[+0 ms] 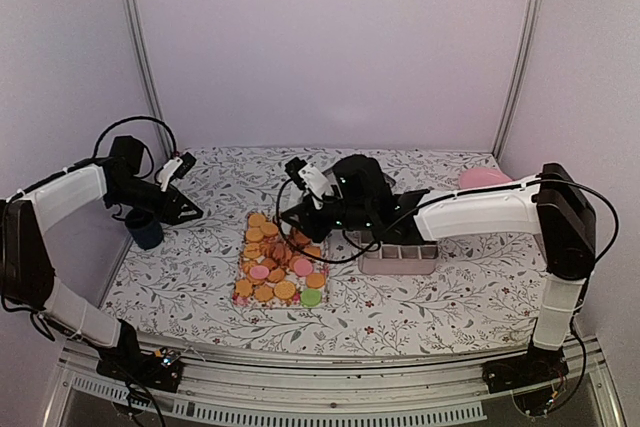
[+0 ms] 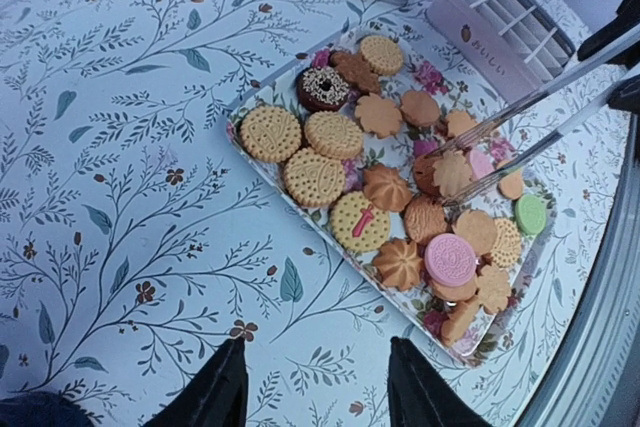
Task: Pack the cookies
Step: Pick up the fake cookies from the plate, then place the fake cookies in the empty pocket of the box.
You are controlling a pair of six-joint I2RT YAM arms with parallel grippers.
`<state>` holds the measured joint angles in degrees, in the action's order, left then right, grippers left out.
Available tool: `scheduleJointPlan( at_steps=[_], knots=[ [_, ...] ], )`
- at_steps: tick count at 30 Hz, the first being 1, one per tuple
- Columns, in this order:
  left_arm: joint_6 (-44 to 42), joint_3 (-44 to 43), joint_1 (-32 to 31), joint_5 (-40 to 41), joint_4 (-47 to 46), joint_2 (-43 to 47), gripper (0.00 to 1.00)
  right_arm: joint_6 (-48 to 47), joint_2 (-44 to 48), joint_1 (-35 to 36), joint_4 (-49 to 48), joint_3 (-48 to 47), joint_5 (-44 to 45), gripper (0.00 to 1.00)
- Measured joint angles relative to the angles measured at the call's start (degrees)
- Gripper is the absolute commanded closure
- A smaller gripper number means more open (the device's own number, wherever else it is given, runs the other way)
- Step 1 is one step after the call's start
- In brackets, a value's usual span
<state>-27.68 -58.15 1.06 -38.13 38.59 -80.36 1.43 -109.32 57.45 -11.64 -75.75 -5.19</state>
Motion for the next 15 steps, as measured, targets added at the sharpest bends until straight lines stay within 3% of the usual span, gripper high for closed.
scheduleJointPlan(
  at_steps=[10,15],
  knots=[
    [-0.7,0.0,2.0,-0.2,1.3,0.6,0.51,-1.8,5.0,-0.9,2.4,-1.4,3.4,1.00],
    [-1.5,0.0,2.4,0.1,1.7,1.3,0.51,-3.6,11.0,-5.5,5.2,-0.9,5.9,1.00]
  ],
)
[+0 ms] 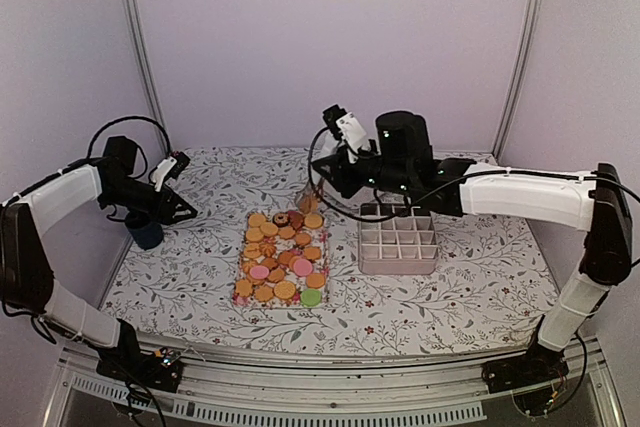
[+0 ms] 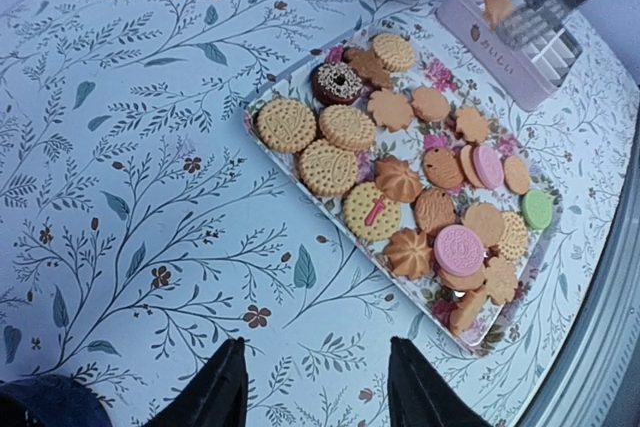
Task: Pack the cookies
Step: Place the fake cookies in the empty pocket of the box.
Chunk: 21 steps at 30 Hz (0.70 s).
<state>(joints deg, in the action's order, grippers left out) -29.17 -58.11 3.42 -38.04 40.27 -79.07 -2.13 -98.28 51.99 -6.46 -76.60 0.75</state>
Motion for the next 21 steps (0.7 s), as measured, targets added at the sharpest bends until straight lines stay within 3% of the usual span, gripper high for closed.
scheduleJointPlan(
  at_steps=[8,21],
  knots=[
    [-1.2,0.7,0.0,0.3,0.6,0.5,0.51,-1.4,8.7,-10.8,1.6,6.4,5.4,1.00],
    [-1.3,0.7,0.0,0.2,0.9,0.5,0.51,-1.9,8.6,-11.4,3.8,10.7,6.5,0.97]
  ],
)
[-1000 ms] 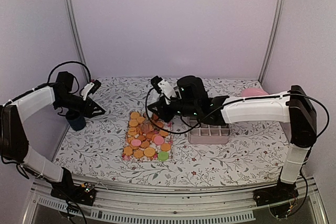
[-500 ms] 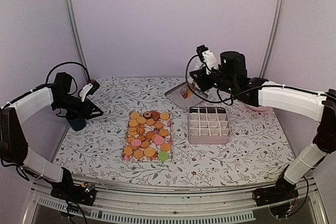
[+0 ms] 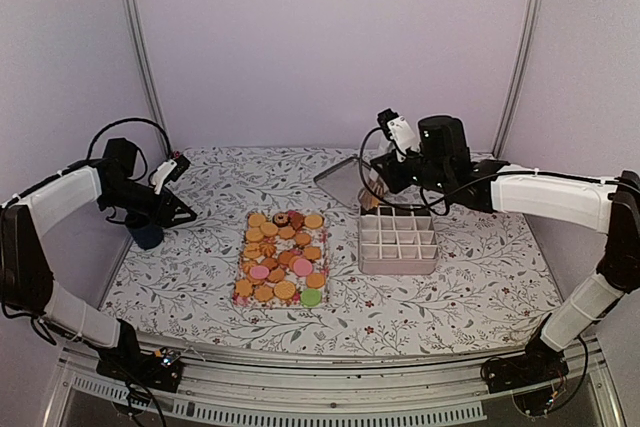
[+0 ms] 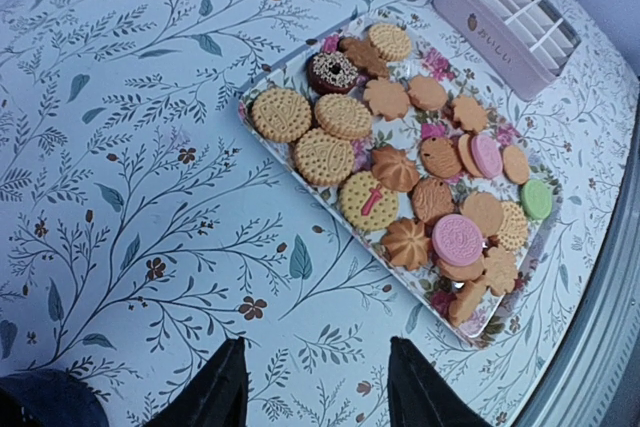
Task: Pack the cookies
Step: Place the fake cookies in the empty pocket of the box.
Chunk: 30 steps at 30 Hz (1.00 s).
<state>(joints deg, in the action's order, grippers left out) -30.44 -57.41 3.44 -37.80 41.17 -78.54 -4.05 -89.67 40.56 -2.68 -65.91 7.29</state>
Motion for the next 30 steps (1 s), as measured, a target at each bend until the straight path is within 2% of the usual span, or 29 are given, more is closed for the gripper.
scheduleJointPlan(
  at_steps=[3,9,13,23,30],
  knots=[
    [0.0,0.0,0.0,0.0,0.0,0.2,0.51,-0.3,-1.0,0.0,-0.3,0.0,0.1,0.94],
    [0.0,0.0,0.0,0.0,0.0,0.2,0.51,-0.5,-2.5,0.0,-0.3,0.0,0.0,0.76],
    [0.0,0.0,0.0,0.0,0.0,0.2,0.51,-0.8,-3.4,0.0,-0.8,0.0,0.0,0.69],
    [0.0,0.0,0.0,-0.1,0.0,0.2,0.51,-1.5,-3.8,0.0,-1.3,-0.2,-0.2,0.59],
    [0.0,0.0,0.0,-0.2,0.0,0.3,0.51,-2.2,-4.2,0.0,-1.2,-1.0,-0.5,0.58]
  ],
)
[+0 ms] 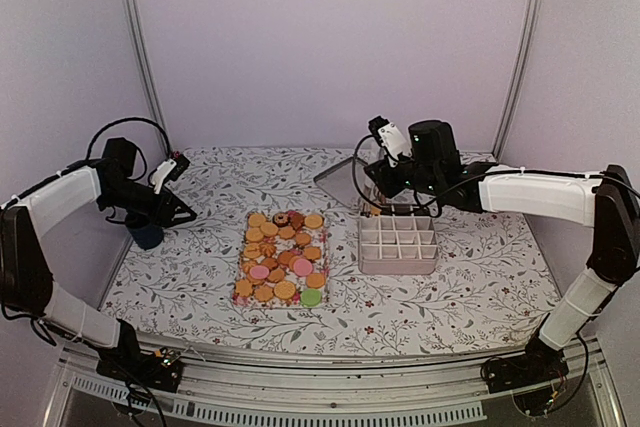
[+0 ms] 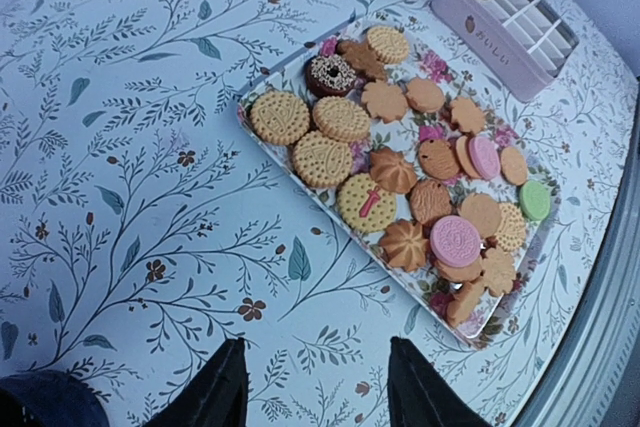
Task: Pack the cookies
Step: Place the fake cookies in the empty pocket of the box.
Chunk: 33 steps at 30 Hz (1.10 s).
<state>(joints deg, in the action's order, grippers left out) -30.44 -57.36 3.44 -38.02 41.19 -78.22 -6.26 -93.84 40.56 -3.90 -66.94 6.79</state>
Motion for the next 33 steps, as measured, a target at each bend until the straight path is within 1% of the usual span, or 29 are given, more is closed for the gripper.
scheduleJointPlan(
  at_steps=[7,14,22,24,27,33],
  knots=[
    [0.0,0.0,0.0,-0.1,0.0,0.5,0.51,-0.2,0.0,0.0,0.0,-0.1,-0.2,0.63],
    [0.0,0.0,0.0,-0.1,0.0,0.5,0.51,-0.2,0.0,0.0,0.0,-0.1,-0.6,0.65],
    [0.0,0.0,0.0,-0.1,0.0,0.7,0.51,2.1,0.3,-1.6,0.0,-0.1,-4.0,0.64],
    [0.0,0.0,0.0,-0.1,0.0,0.7,0.51,2.9,0.6,-2.3,0.0,-0.1,-4.9,0.64],
    [0.0,0.0,0.0,-0.1,0.0,0.8,0.52,3.9,1.0,-3.1,0.0,-0.1,-6.0,0.60],
    [-0.1,0.1,0.0,-0.1,0.0,0.8,0.52,6.1,1.7,-4.9,-0.2,-0.1,-8.9,0.59]
  ],
)
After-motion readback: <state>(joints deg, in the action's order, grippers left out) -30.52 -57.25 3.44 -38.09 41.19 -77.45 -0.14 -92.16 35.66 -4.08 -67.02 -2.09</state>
